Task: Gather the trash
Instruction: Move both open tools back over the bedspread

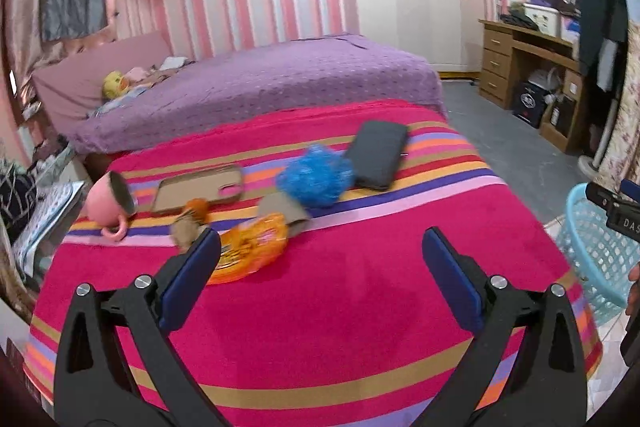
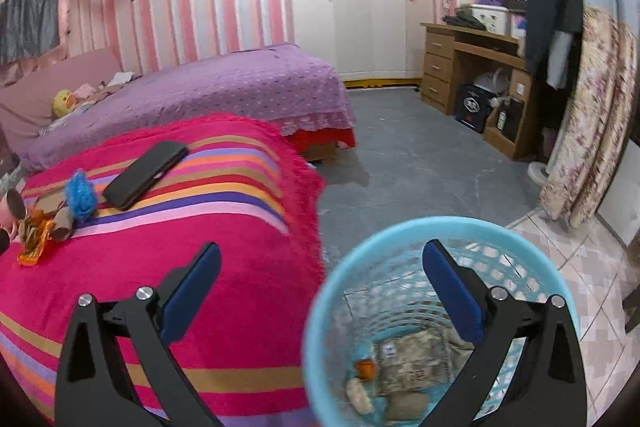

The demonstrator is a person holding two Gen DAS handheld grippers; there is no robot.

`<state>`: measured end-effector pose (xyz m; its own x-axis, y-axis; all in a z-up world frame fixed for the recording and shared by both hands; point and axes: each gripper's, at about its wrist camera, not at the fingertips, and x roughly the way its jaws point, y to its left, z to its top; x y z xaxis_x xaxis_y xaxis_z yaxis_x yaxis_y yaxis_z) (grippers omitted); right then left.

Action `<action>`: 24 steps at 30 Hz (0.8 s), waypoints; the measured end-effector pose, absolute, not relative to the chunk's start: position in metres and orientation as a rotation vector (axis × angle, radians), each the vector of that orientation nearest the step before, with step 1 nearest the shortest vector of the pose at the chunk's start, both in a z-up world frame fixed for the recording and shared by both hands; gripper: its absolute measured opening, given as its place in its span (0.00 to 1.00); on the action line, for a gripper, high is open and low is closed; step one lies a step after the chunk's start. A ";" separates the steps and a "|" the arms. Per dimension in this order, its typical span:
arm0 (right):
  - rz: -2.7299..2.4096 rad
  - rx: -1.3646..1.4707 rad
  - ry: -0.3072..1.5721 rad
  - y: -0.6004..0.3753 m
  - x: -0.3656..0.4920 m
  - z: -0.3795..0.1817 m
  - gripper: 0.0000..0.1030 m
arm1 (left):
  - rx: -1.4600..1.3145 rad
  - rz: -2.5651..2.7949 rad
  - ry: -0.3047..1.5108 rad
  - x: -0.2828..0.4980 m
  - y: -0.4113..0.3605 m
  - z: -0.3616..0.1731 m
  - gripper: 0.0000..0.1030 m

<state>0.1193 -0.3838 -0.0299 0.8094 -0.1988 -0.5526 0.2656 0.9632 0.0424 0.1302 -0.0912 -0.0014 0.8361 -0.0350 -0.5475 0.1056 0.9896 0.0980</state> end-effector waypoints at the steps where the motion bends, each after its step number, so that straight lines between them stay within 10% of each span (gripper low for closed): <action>1: -0.242 0.113 0.578 -0.378 0.121 -0.030 0.95 | 0.107 -0.070 0.582 0.133 -0.080 -0.003 0.95; 24: -0.087 0.088 0.615 -0.260 0.189 -0.032 0.95 | 0.025 0.088 0.671 0.185 0.058 -0.035 0.95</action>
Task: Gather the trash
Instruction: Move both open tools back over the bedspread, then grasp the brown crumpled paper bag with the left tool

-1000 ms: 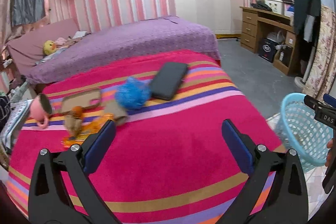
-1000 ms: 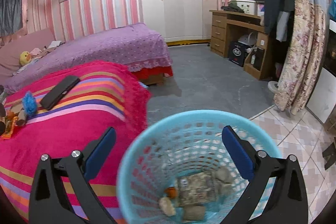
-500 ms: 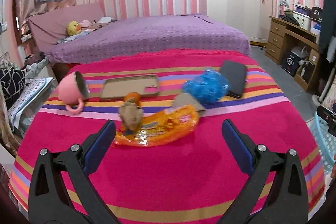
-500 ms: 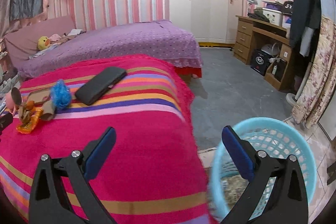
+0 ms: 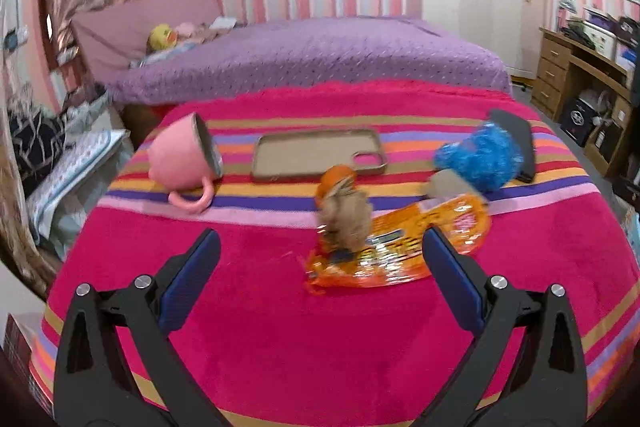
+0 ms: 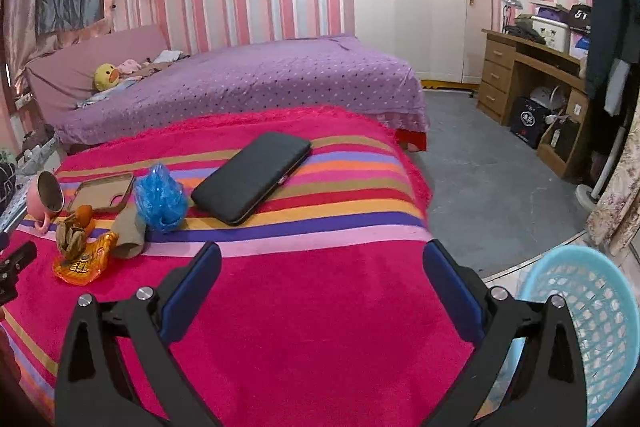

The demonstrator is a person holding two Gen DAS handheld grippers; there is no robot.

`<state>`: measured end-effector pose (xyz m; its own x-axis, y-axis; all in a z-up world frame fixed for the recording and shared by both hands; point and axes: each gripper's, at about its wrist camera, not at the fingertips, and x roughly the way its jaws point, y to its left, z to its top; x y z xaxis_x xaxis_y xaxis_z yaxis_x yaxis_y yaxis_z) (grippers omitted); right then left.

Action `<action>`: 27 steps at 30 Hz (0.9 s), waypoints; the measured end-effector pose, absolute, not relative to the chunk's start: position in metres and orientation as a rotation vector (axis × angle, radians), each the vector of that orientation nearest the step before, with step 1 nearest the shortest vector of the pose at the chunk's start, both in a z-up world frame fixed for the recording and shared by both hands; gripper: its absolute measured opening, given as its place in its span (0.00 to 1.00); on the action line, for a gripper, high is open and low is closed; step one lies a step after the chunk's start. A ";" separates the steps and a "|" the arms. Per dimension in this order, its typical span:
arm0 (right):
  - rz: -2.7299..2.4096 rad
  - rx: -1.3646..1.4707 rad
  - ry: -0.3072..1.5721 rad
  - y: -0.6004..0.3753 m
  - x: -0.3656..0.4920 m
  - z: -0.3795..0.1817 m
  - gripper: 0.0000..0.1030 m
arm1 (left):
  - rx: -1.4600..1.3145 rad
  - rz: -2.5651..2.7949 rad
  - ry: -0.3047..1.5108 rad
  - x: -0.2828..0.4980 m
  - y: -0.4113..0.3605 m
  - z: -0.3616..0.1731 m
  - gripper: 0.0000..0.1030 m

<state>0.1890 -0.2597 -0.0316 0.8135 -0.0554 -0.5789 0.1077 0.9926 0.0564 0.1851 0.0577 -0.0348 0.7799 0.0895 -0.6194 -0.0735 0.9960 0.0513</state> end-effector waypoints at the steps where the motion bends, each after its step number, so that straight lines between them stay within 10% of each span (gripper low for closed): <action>1: -0.082 0.088 0.623 -0.257 0.192 -0.036 0.95 | 0.012 0.090 0.685 0.188 0.063 -0.039 0.95; 15: -0.123 0.068 0.646 -0.244 0.211 -0.039 0.96 | 0.019 0.087 0.739 0.229 0.059 -0.062 0.94; 22: -0.036 0.011 0.638 -0.220 0.208 -0.036 0.96 | -0.030 0.015 0.805 0.244 0.052 -0.072 0.33; 27: 0.008 0.002 0.634 -0.200 0.204 -0.032 0.96 | -0.050 0.016 0.772 0.225 0.064 -0.059 0.33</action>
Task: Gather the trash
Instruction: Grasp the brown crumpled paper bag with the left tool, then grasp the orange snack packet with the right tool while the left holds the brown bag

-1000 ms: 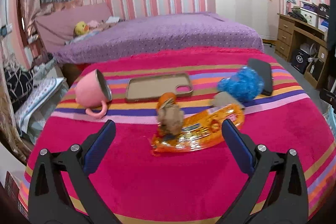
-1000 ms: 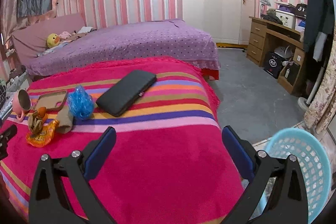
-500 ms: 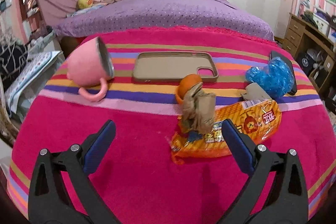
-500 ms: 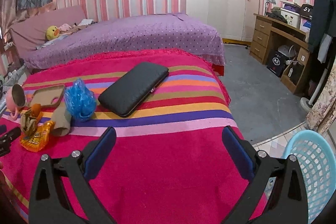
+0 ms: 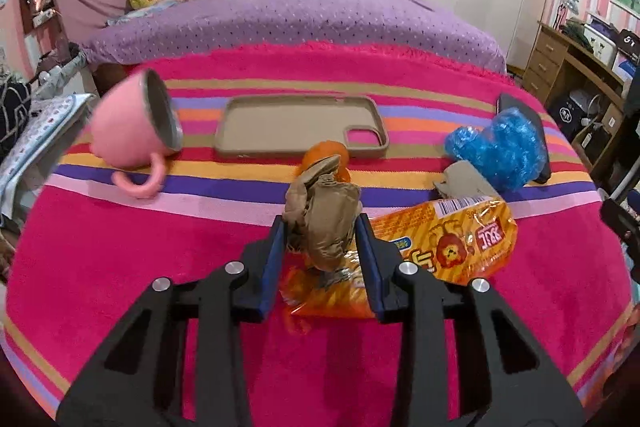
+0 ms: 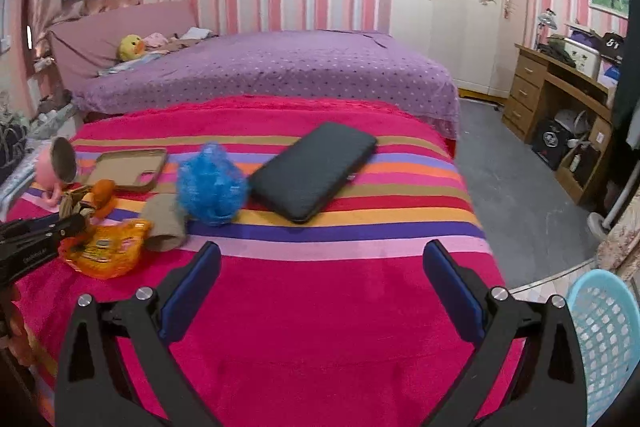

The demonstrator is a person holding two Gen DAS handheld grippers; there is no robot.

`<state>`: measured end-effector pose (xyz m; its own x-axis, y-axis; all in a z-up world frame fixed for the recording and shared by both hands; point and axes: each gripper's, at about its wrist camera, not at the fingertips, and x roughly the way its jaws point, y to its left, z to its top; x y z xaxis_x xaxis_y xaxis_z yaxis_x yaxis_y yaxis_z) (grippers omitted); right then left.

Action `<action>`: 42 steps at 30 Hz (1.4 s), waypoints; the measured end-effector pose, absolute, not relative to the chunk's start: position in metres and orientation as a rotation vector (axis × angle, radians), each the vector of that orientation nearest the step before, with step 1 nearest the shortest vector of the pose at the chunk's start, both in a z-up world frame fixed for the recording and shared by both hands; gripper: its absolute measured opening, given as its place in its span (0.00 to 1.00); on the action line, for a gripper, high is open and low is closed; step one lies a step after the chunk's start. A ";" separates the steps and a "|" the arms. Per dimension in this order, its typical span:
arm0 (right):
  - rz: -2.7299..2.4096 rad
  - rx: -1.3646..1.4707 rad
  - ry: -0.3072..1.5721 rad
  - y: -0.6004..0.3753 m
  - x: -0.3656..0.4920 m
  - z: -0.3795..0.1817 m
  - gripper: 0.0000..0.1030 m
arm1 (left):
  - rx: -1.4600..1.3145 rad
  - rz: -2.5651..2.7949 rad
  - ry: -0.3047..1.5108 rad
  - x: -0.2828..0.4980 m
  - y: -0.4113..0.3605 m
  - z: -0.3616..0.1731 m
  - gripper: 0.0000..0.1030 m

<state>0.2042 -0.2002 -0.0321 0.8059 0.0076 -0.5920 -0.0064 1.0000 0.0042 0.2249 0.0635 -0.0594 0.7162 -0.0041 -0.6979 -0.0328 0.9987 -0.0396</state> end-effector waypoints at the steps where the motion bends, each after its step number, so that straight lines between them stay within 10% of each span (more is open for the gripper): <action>1: 0.029 0.027 0.630 -0.196 0.201 -0.031 0.96 | -0.046 0.026 0.761 0.217 0.068 -0.056 0.33; 19: 0.170 -0.022 0.700 -0.089 0.215 -0.054 0.94 | -0.018 0.104 0.730 0.184 0.125 -0.054 0.33; 31: 0.273 -0.078 0.777 -0.055 0.229 -0.073 0.06 | -0.039 0.108 0.709 0.179 0.135 -0.043 0.34; 42: 0.290 -0.062 0.570 -0.087 0.178 -0.035 0.03 | -0.079 0.114 0.670 0.165 0.130 -0.028 0.34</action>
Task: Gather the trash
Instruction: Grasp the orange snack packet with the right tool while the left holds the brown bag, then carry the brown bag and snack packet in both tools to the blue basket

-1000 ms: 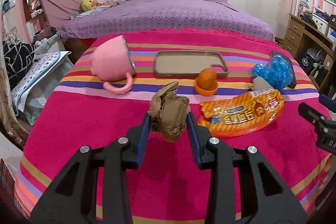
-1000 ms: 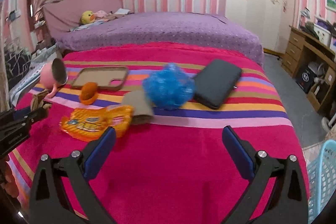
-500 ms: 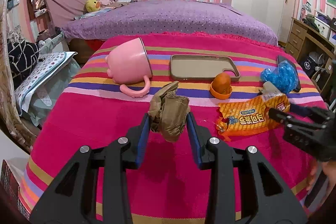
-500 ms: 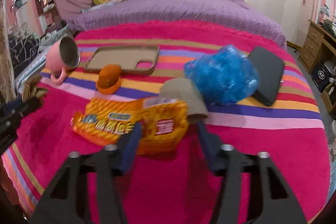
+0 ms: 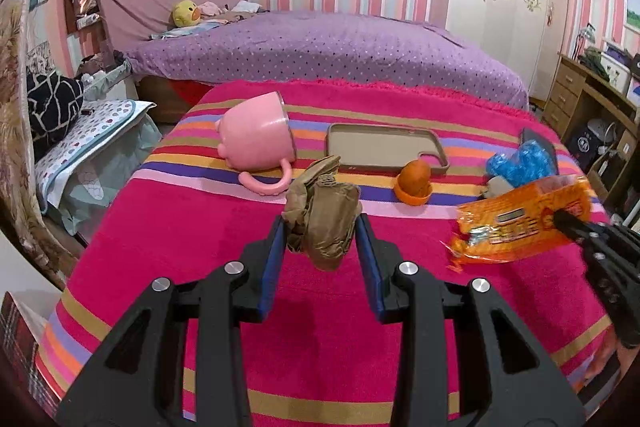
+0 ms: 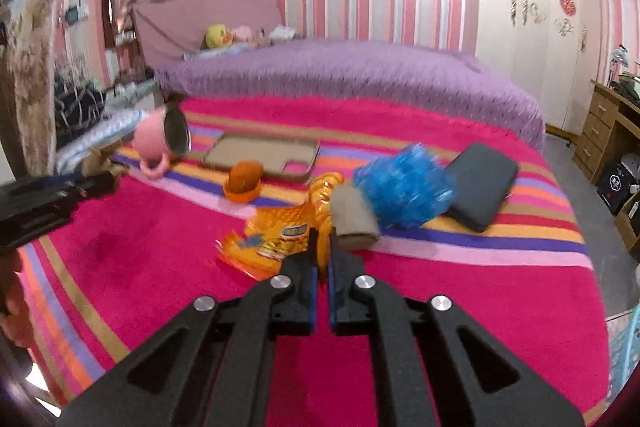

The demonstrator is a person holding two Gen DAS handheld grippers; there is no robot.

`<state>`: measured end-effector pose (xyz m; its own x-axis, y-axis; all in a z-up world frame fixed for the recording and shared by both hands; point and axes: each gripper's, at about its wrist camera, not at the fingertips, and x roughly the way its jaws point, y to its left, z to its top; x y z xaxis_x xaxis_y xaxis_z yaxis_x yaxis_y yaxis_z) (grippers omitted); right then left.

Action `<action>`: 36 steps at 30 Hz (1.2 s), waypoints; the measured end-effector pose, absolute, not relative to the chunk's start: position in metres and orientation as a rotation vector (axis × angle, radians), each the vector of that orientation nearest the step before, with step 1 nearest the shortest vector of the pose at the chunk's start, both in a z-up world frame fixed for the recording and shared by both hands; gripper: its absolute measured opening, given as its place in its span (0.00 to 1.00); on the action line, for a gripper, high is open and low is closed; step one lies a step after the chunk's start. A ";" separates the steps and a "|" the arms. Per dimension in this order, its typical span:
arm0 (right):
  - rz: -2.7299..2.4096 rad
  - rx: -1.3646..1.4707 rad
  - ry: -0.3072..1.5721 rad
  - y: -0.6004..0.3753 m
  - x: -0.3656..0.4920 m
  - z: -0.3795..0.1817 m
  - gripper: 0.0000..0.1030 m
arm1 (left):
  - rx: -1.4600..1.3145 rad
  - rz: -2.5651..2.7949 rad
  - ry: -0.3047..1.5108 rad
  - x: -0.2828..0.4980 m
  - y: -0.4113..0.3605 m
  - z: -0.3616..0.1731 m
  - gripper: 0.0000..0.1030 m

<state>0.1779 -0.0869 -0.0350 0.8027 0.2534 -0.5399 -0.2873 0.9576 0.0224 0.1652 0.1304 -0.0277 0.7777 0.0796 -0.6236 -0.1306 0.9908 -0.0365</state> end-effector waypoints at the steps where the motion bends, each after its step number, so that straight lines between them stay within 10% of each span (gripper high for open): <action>1: 0.284 -0.061 0.548 -0.093 0.172 -0.028 0.03 | -0.084 0.112 0.667 0.164 0.128 -0.026 0.34; 36: 0.062 0.047 0.452 -0.317 0.109 0.005 0.03 | -0.008 0.011 0.644 0.149 -0.032 -0.014 0.34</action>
<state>0.1091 -0.3173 0.0052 0.8976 0.0702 -0.4351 -0.0495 0.9970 0.0588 0.1486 -0.0315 -0.0142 0.7997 0.0078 -0.6004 -0.0128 0.9999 -0.0040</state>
